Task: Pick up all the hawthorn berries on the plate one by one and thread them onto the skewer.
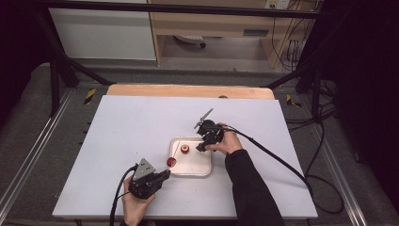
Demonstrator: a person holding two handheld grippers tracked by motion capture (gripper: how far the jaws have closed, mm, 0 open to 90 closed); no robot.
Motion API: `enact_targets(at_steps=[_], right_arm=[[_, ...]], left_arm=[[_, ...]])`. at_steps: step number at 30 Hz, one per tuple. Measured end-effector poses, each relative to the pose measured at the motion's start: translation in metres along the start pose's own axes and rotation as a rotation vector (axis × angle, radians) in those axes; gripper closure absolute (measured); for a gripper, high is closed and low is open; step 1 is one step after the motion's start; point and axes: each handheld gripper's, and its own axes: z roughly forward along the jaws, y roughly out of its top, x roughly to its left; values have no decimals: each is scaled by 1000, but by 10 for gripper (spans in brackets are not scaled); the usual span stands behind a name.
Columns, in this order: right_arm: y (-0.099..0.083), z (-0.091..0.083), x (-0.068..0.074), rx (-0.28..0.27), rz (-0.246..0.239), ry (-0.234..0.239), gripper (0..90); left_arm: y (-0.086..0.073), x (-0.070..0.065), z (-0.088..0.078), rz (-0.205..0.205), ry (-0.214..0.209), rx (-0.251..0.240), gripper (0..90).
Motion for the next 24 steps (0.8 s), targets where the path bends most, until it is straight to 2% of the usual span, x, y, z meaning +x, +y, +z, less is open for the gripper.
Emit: enact_targets(at_steps=[5,10,16,20,24], right_arm=[[-1,5,-1,32,-13,-5,533],[-1,5,-3,33,-23,-3,604],[-1,5,-3,41,-8,5,609],[0,2,-2,19,14,6,611],[0,-9,0,-22,51,23,611]], left_arm=[[0,0,0,1,0,1,881],[0,1,0,-1,-1,2,881],[0,0,0,1,-3,4,881],[0,0,0,0,-2,1,881],[0,-1,0,-12,-3,-9,881]])
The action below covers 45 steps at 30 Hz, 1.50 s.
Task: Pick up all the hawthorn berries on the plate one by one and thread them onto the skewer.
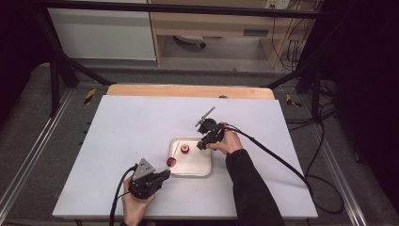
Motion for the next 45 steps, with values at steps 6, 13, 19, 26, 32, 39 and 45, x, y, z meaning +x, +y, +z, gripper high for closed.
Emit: enact_targets(at_steps=[6,13,19,26,32,39,45], right_arm=[[-5,-22,11,-112,82,29,611],[-23,-38,24,-275,174,36,612],[-48,-50,32,-453,296,66,612],[-69,-57,39,-636,413,91,613],[-76,-62,42,-786,484,109,613],[-75,-65,47,-914,510,126,613],[-74,-66,50,-969,532,150,613]], left_arm=[[0,-6,3,-22,-4,-2,881],[1,-17,8,-40,-15,-9,882],[3,-31,13,-57,-27,-17,882],[3,-47,17,-67,-30,-31,882],[5,-61,22,-82,-40,-36,882],[8,-75,30,-125,-39,-48,883],[14,-81,33,-145,-23,-73,883]])
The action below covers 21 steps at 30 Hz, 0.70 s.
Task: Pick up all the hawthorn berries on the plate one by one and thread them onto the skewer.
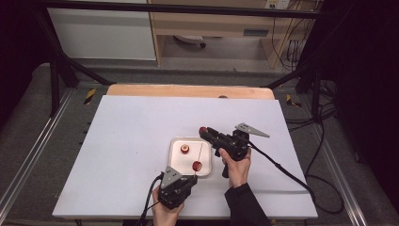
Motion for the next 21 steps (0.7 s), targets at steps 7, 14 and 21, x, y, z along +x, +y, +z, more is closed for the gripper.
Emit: enact_targets(at_steps=[7,14,21], right_arm=[[1,-2,4,-38,69,33,614],[5,-4,6,-54,140,60,614],[10,-7,7,-65,204,80,614]], left_arm=[[7,1,1,-14,12,-25,883],[13,-6,1,-3,4,-38,883],[14,-7,2,-5,9,-48,883]])
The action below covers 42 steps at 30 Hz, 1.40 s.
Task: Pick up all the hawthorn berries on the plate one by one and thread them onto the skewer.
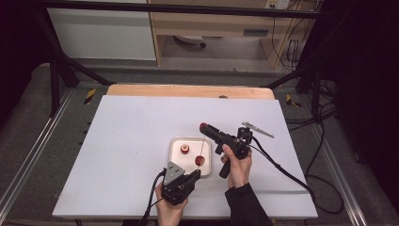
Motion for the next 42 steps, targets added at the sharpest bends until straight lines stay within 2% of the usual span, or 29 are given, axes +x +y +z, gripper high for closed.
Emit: enact_targets(at_steps=[14,25,42], right_arm=[[0,-1,0,0,0,8,614],[-2,0,0,-3,-12,10,614],[-2,1,-1,0,-27,1,615]], left_arm=[[5,3,3,-22,2,-8,883],[5,3,5,-13,0,4,883],[4,4,4,-23,-4,-3,883]])
